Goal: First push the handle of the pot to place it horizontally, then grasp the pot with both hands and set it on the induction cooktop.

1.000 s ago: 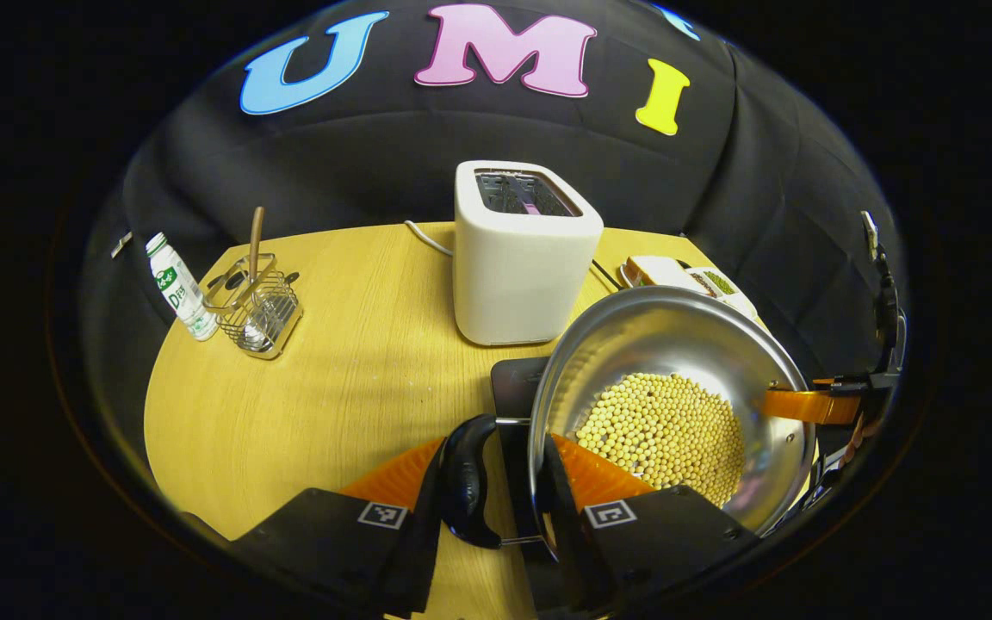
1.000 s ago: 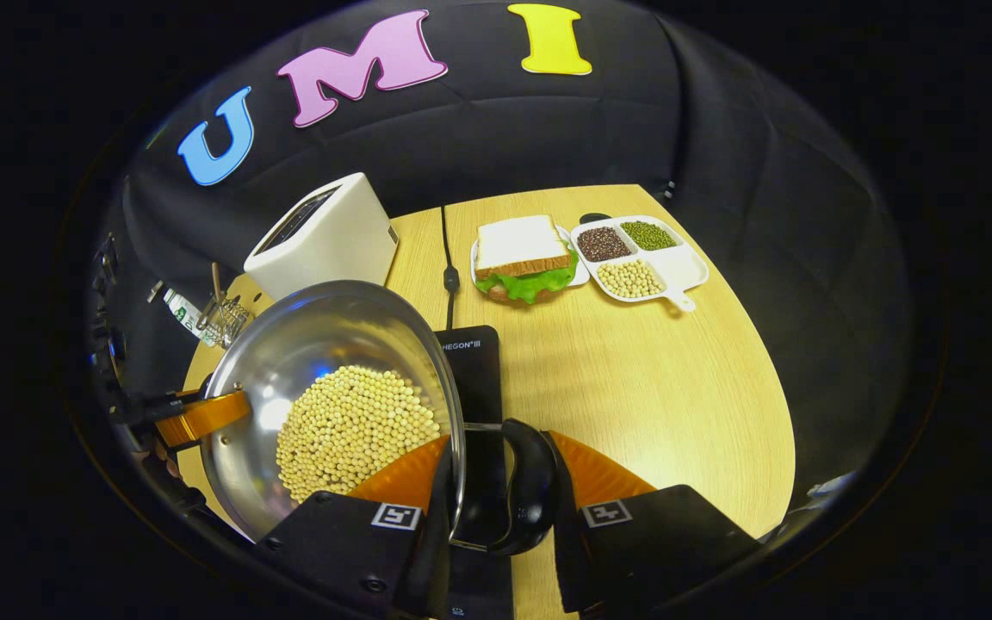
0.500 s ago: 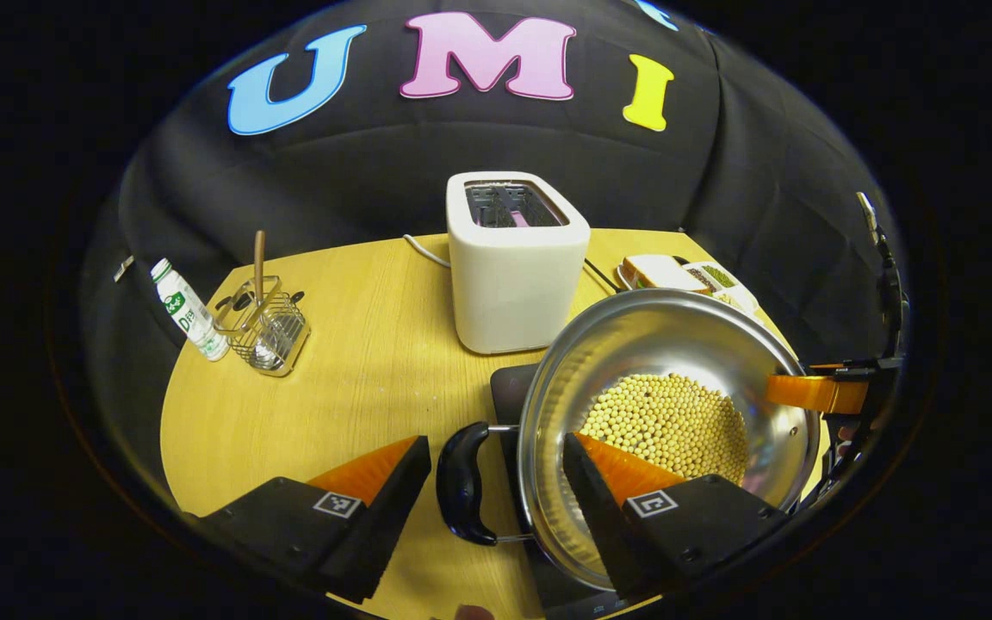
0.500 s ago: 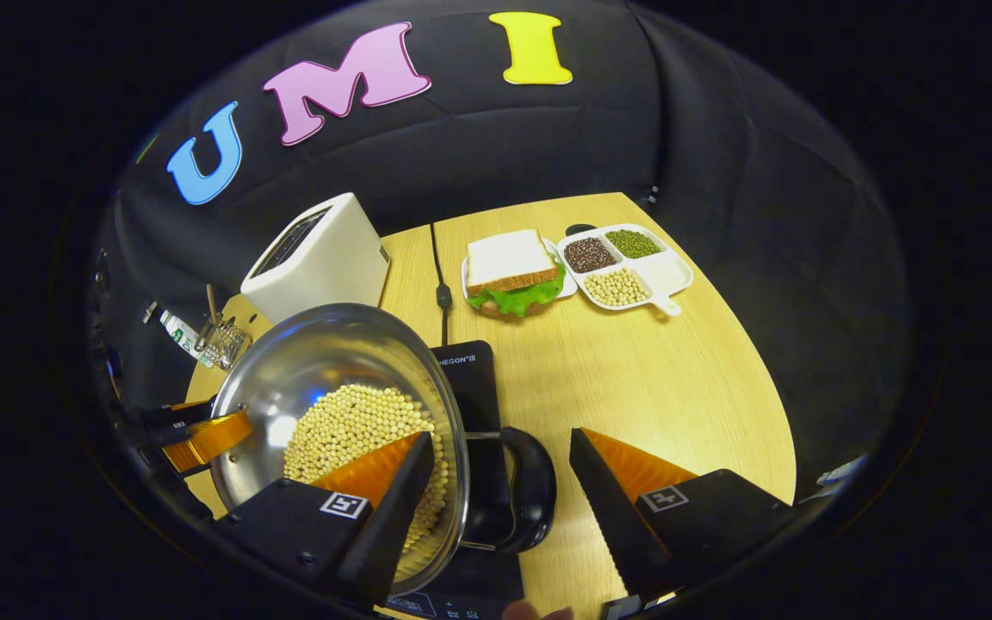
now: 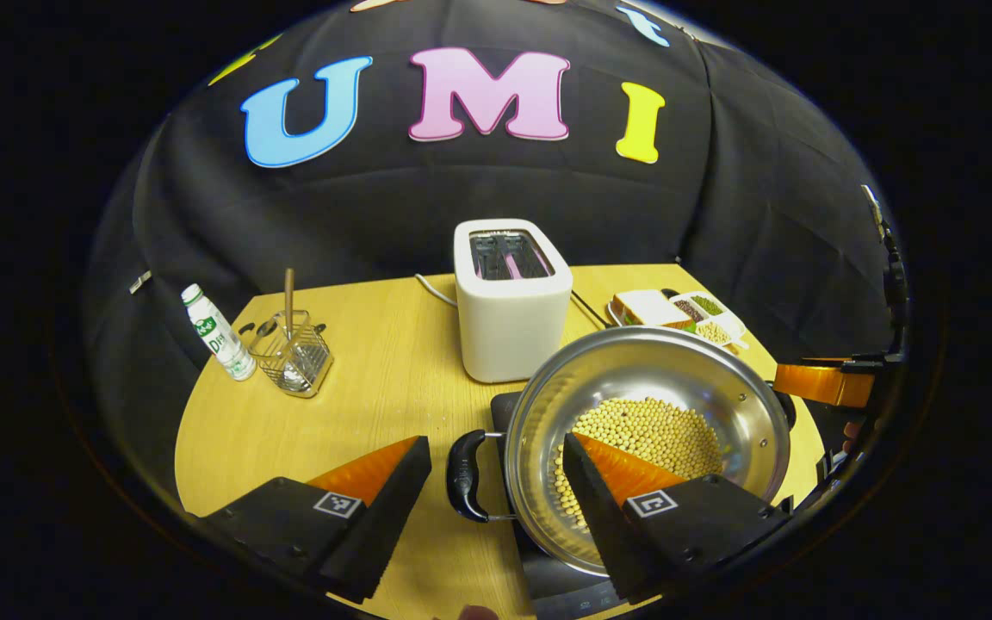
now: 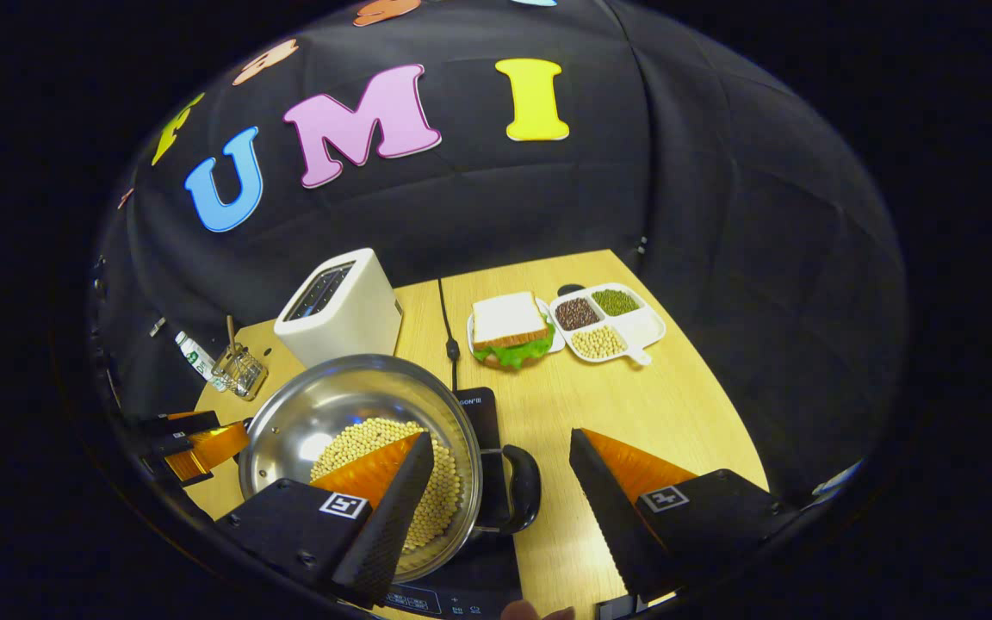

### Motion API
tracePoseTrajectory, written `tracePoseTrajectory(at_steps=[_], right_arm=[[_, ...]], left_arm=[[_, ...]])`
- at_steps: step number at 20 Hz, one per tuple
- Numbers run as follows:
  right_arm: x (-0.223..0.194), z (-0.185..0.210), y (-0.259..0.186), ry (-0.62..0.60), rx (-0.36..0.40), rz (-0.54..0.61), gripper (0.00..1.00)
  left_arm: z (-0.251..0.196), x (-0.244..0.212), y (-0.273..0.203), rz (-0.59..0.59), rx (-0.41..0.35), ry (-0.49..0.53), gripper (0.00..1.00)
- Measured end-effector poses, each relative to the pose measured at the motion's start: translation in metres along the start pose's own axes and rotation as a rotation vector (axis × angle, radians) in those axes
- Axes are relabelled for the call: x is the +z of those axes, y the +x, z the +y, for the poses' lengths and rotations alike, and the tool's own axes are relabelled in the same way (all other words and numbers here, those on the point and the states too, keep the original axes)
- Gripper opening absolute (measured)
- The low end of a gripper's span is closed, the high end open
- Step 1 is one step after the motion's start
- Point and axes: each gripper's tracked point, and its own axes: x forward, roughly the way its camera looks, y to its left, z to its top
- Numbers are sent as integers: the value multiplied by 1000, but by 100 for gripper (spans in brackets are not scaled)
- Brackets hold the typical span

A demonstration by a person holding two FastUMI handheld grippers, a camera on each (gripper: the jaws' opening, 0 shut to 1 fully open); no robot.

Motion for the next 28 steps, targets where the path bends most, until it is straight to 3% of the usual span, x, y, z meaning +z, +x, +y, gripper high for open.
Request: tracePoseTrajectory(at_steps=[9,15,28], right_arm=[[76,26,-94,-54,39,-284,98],[89,34,-150,-66,42,-415,98],[105,46,-223,-90,38,-591,98]], left_arm=[[-9,64,-89,-247,8,-62,96],[-6,97,-150,-421,52,-76,96],[-21,118,-247,-620,65,-16,95]])
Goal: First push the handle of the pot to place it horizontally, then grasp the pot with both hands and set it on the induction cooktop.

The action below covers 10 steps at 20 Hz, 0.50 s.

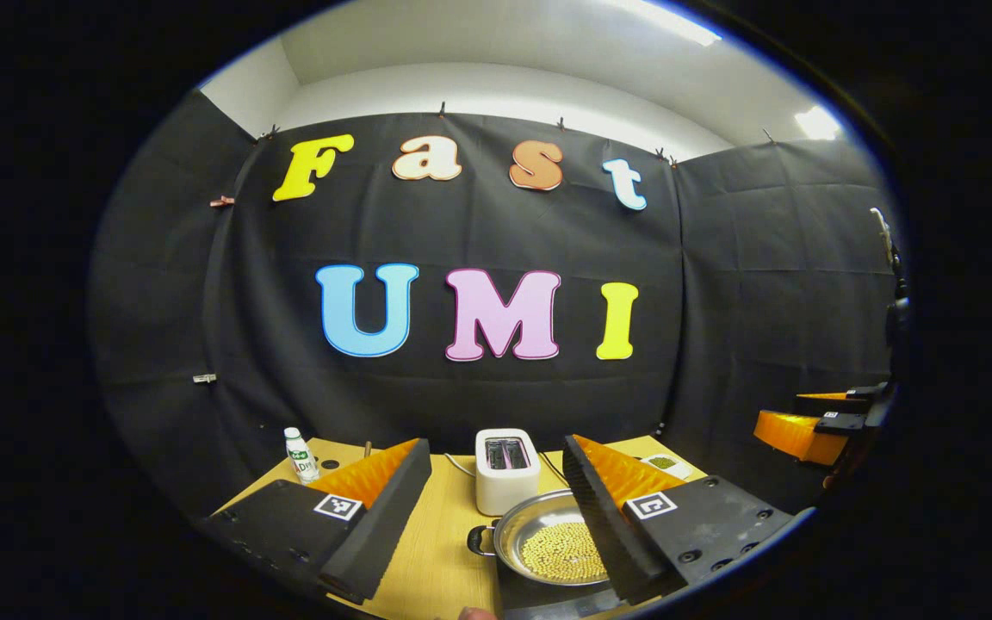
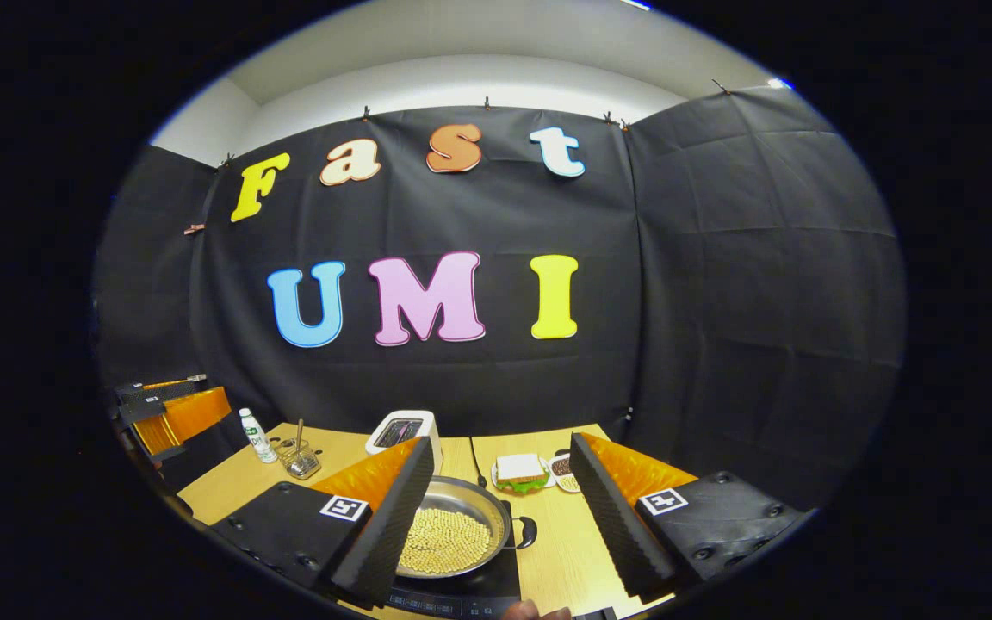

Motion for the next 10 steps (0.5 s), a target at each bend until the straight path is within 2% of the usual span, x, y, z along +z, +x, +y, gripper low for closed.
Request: tracePoseTrajectory(at_steps=[4,10], right_arm=[[-1,7,-1,-8,8,2,100],[-3,5,0,-6,-3,6,98]], left_arm=[[6,-2,0,16,6,-9,94],[5,-5,-4,34,7,0,96]])
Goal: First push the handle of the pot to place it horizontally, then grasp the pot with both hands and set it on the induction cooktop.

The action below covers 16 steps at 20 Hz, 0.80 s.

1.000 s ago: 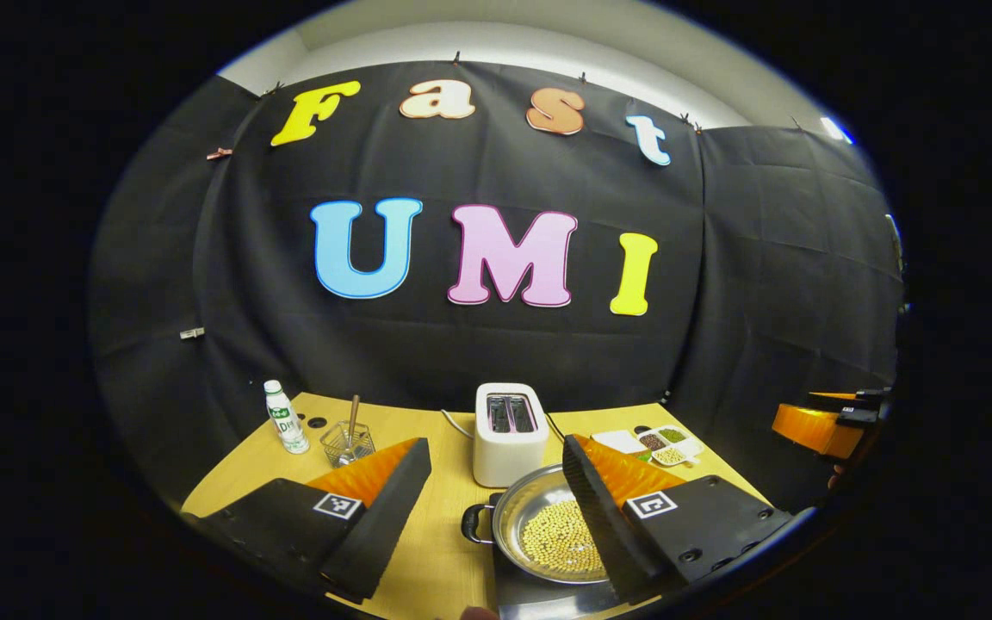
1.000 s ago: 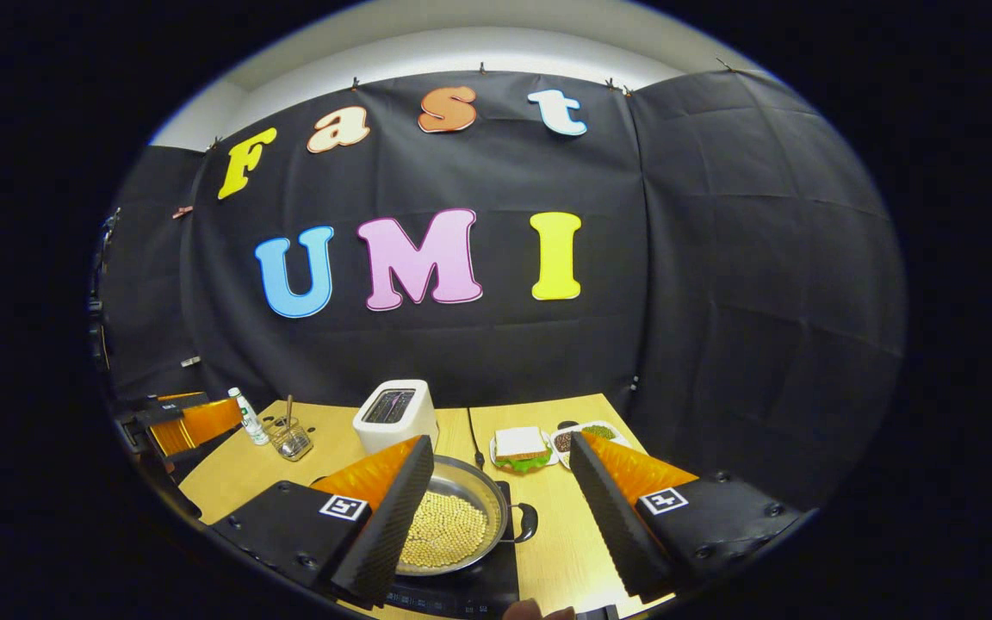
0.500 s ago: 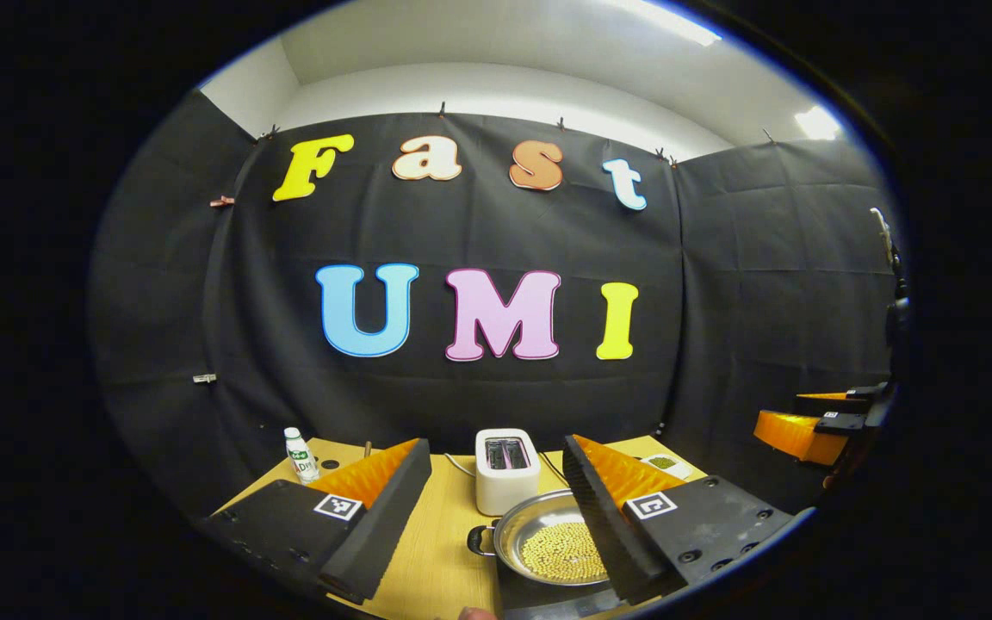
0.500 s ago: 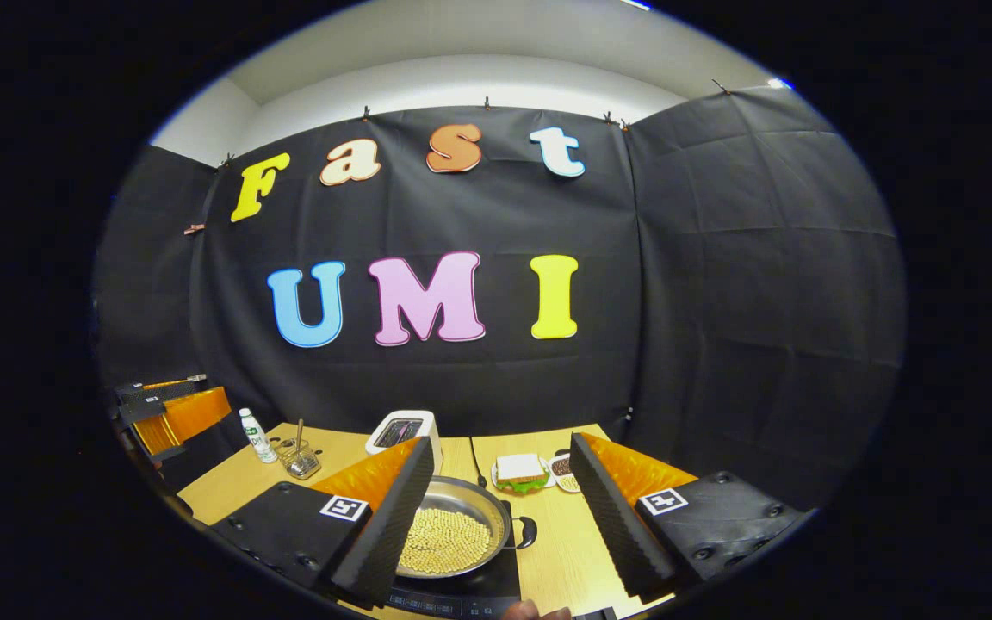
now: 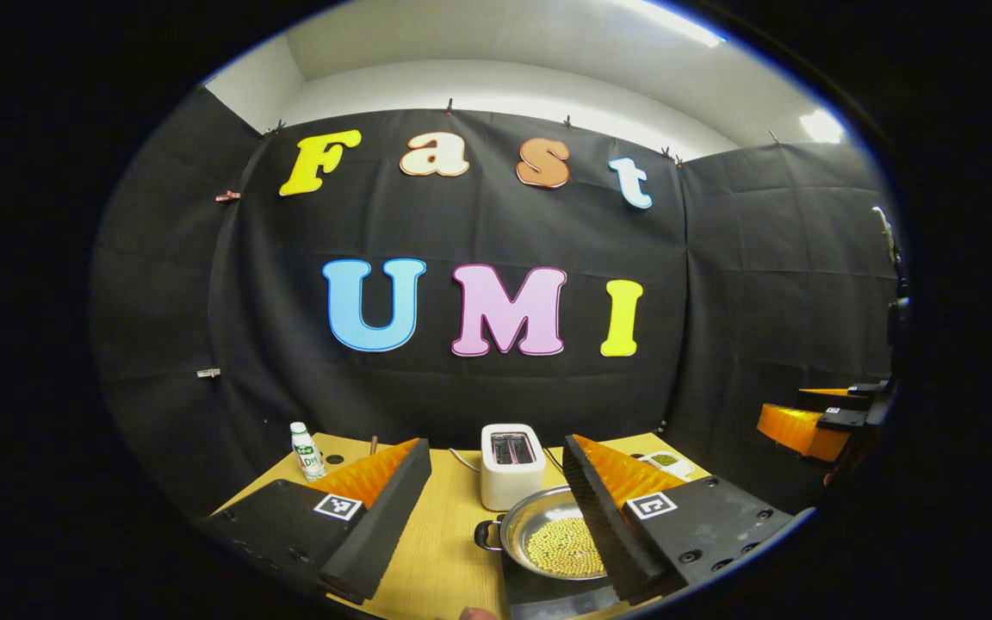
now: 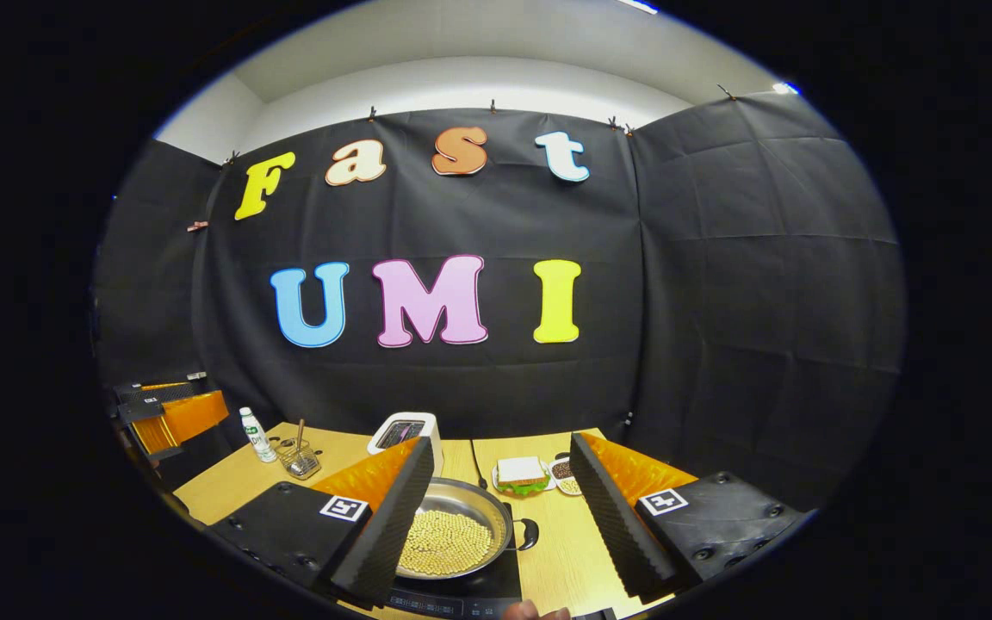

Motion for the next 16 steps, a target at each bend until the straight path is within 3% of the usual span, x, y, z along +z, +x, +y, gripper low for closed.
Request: tracePoseTrajectory(at_steps=[16], right_arm=[[0,12,2,-48,34,-19,98]], left_arm=[[-9,-18,9,79,4,-1,94]])
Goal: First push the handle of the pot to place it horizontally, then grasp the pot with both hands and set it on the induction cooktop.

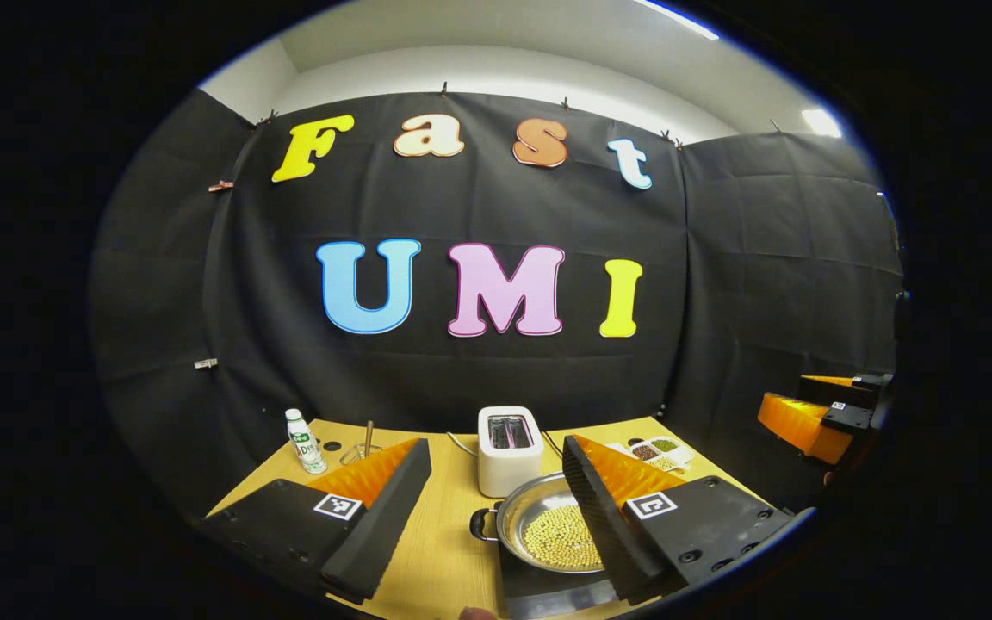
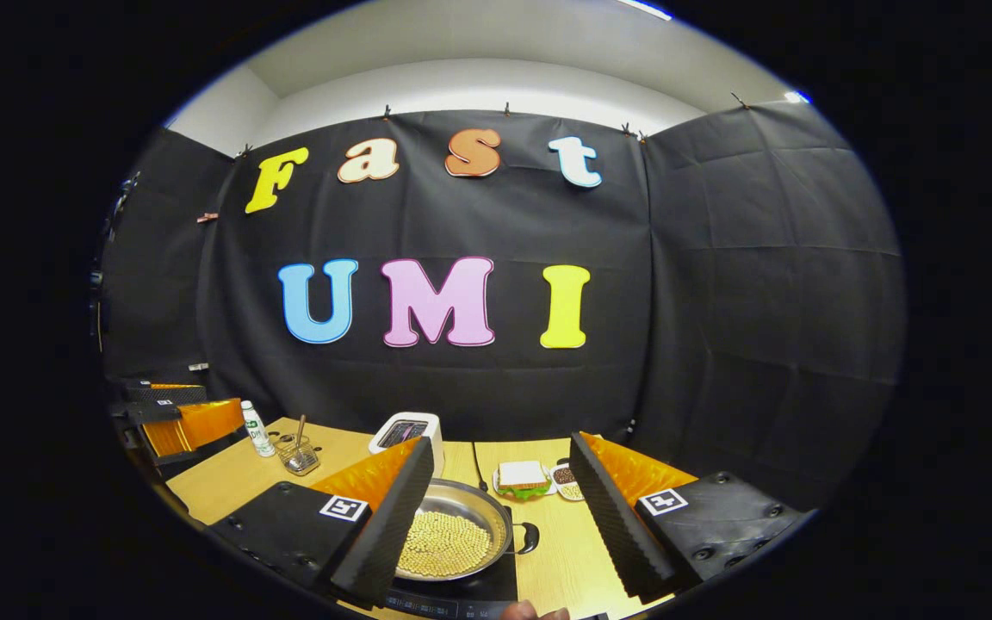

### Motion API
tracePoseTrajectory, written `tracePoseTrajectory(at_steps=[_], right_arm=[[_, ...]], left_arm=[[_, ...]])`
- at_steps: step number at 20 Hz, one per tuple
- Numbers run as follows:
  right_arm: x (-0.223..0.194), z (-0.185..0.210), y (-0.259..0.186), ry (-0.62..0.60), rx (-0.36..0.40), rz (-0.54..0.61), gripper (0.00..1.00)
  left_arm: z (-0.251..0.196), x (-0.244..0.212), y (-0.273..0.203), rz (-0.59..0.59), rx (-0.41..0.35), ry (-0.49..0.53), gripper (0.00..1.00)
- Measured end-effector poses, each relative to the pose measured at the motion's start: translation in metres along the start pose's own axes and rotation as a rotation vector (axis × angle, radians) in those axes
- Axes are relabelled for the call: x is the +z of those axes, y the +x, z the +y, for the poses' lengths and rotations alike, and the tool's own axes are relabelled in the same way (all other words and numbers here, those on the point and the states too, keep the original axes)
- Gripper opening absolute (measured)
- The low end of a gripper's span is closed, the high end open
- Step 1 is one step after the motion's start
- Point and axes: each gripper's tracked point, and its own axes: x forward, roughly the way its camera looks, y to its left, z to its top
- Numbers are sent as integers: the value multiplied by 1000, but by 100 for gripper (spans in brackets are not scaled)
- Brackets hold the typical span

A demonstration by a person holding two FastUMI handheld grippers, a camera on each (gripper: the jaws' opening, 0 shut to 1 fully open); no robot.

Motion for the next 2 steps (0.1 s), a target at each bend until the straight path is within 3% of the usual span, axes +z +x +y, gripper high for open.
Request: tracePoseTrajectory(at_steps=[2], right_arm=[[0,5,1,-14,19,-8,98]], left_arm=[[-2,-5,1,18,-2,-9,95]])
